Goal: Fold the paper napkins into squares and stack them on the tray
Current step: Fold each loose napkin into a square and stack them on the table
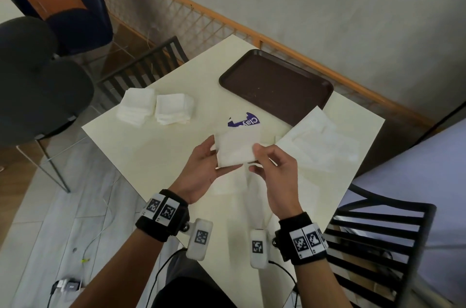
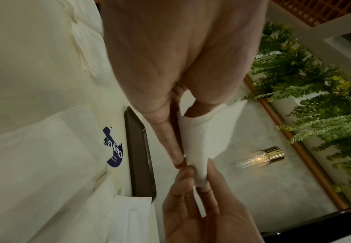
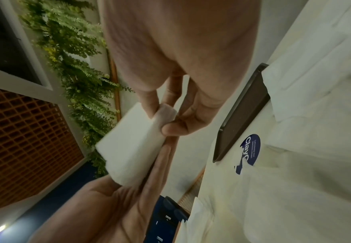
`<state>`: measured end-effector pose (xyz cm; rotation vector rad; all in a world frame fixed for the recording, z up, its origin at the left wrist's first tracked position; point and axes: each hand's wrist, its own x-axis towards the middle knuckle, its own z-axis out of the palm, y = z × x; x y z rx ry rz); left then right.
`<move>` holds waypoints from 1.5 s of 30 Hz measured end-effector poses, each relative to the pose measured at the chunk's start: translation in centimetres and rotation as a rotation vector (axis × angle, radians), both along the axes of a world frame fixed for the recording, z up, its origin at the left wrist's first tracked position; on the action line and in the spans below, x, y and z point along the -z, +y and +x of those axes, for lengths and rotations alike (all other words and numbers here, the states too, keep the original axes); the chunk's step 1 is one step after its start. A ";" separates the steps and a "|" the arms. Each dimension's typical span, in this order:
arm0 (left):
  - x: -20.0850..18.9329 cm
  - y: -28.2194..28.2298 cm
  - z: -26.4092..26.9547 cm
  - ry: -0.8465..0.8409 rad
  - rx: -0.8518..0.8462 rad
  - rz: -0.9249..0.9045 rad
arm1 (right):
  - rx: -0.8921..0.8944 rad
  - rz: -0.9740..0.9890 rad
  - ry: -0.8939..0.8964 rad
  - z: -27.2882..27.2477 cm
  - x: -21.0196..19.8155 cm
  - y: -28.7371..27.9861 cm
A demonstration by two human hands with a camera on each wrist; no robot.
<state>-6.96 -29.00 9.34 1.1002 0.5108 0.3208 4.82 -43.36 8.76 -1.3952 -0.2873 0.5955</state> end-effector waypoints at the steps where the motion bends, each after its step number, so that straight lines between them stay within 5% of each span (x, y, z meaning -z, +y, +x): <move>1: 0.1 0.1 -0.2 -0.007 -0.034 -0.013 | 0.022 -0.014 0.010 -0.1 0.3 0.4; 11: 0.6 3.5 -1.3 0.026 -0.247 -0.013 | 0.119 -0.189 -0.122 -1.9 1.6 5.8; 18: 1.0 8.8 -2.9 0.106 -0.156 0.495 | 0.168 -0.270 -0.234 -4.4 2.1 12.0; 26: 6.0 18.2 -5.7 0.331 -0.122 0.597 | -0.029 -0.300 -0.207 -6.4 5.8 18.8; 30: 10.0 22.3 -6.7 0.551 -0.049 0.646 | -0.130 -0.523 -0.257 -6.5 9.5 21.7; 35: 12.0 24.2 -6.9 0.630 0.023 0.828 | -0.227 -0.716 -0.334 -6.2 11.2 23.5; 38: 12.5 24.1 -7.1 0.693 0.088 0.968 | -0.237 -0.779 -0.497 -5.2 9.6 23.1; 41: 12.5 23.3 -7.3 0.725 0.095 1.132 | 0.037 -0.806 -0.676 -3.1 7.5 19.5; 43: 12.0 22.4 -7.3 0.652 0.049 1.162 | 0.208 -0.898 -0.667 -1.3 7.0 15.9; 45: 11.6 21.4 -6.8 0.565 0.026 1.158 | 0.163 -1.045 -0.488 0.3 7.1 13.3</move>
